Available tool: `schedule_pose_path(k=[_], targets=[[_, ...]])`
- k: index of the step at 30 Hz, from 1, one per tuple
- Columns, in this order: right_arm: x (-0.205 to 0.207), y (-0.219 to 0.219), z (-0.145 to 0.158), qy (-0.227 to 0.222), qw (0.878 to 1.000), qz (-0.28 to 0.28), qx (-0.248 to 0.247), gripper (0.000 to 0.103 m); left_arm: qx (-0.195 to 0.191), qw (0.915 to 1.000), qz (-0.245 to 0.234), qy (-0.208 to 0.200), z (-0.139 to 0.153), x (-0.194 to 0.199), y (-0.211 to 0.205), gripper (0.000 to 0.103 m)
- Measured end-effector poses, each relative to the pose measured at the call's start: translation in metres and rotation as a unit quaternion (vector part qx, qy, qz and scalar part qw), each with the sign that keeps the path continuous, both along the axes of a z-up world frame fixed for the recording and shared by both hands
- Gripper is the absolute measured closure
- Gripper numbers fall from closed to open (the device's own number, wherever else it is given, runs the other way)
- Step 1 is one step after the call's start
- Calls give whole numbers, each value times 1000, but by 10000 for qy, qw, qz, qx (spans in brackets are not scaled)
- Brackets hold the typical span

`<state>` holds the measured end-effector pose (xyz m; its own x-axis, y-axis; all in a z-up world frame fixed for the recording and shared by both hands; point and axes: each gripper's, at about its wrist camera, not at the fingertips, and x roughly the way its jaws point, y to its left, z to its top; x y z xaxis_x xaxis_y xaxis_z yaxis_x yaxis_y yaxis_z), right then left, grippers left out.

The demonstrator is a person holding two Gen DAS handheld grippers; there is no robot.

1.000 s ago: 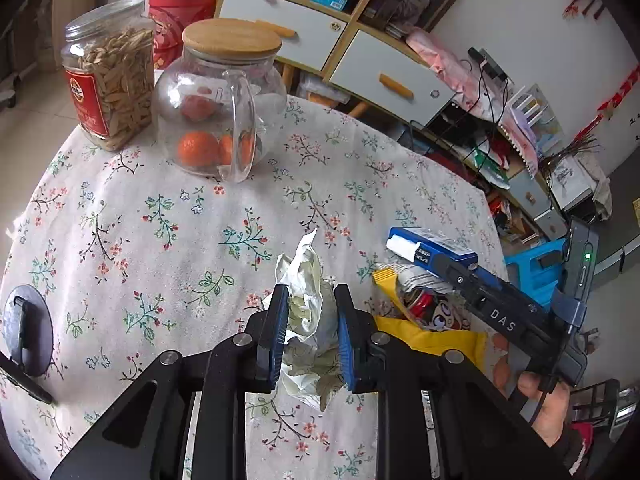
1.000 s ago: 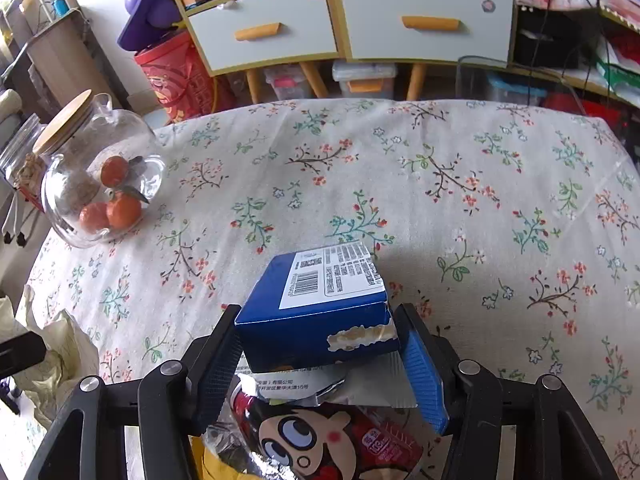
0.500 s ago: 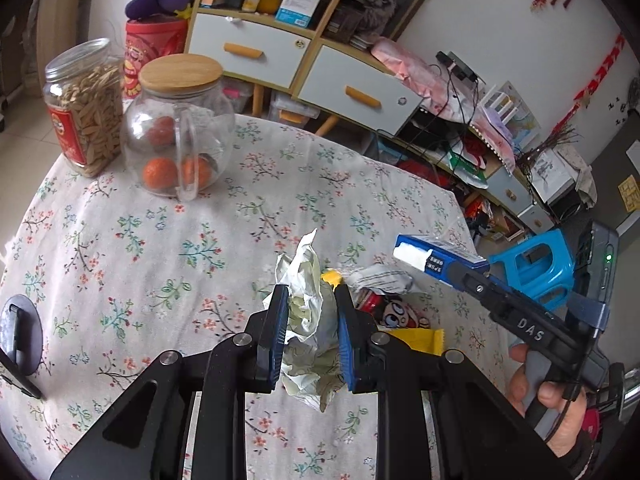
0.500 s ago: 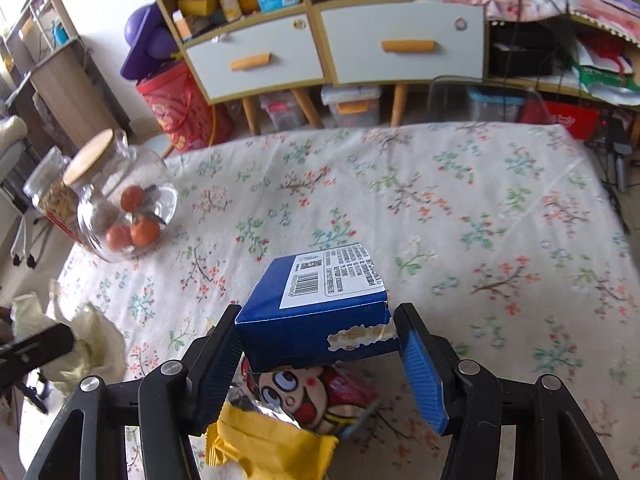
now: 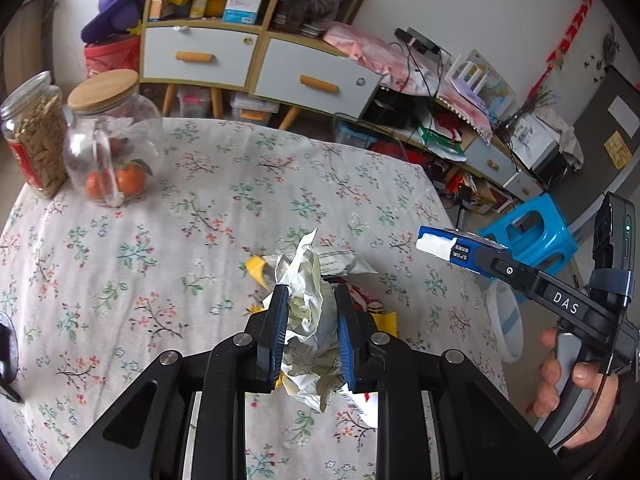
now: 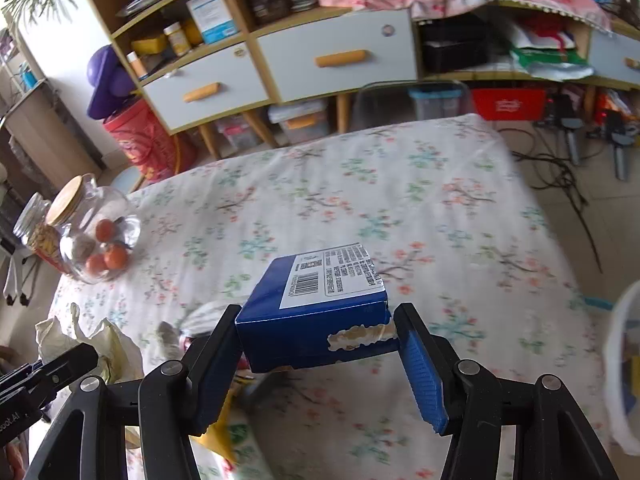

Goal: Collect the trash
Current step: 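Carry the bag and tissue box to the bucket and open both tools to drop them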

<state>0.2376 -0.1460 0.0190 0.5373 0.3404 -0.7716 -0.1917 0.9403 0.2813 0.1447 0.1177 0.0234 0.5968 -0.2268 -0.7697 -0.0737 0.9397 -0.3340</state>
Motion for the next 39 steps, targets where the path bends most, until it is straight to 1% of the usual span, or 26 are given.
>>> schedule_pose_path(k=[7, 14, 17, 19, 24, 27, 33, 35, 39], targets=[[-8, -53, -3, 95, 9993, -365, -82, 38, 28, 9994, -346, -84, 0, 1, -39, 79], [-19, -131, -9, 222, 9950, -957, -163, 38, -5, 9974, -707, -101, 2, -2, -78, 79], [-24, -174, -17, 410, 9907, -1295, -120, 38, 133, 9954, -950, -79, 6, 0, -101, 79], [-26, -195, -23, 532, 9879, -1459, -42, 38, 191, 9937, -1102, -86, 9, 3, -119, 79], [-32, -247, -35, 763, 9788, -1898, 137, 38, -9, 9895, -1446, -32, 11, 20, -167, 79], [-35, -266, -39, 829, 9754, -2038, 104, 38, 55, 9859, -1674, -22, 10, 29, -202, 79], [-39, -294, -48, 998, 9716, -2143, 114, 36, 27, 9797, -2002, 108, 2, 47, -262, 79], [-42, -302, -51, 1066, 9703, -2168, 112, 28, 50, 9774, -2110, 125, -1, 55, -281, 79], [-49, -317, -51, 1070, 9687, -2236, 143, 26, 41, 9730, -2303, 158, -9, 68, -316, 79]])
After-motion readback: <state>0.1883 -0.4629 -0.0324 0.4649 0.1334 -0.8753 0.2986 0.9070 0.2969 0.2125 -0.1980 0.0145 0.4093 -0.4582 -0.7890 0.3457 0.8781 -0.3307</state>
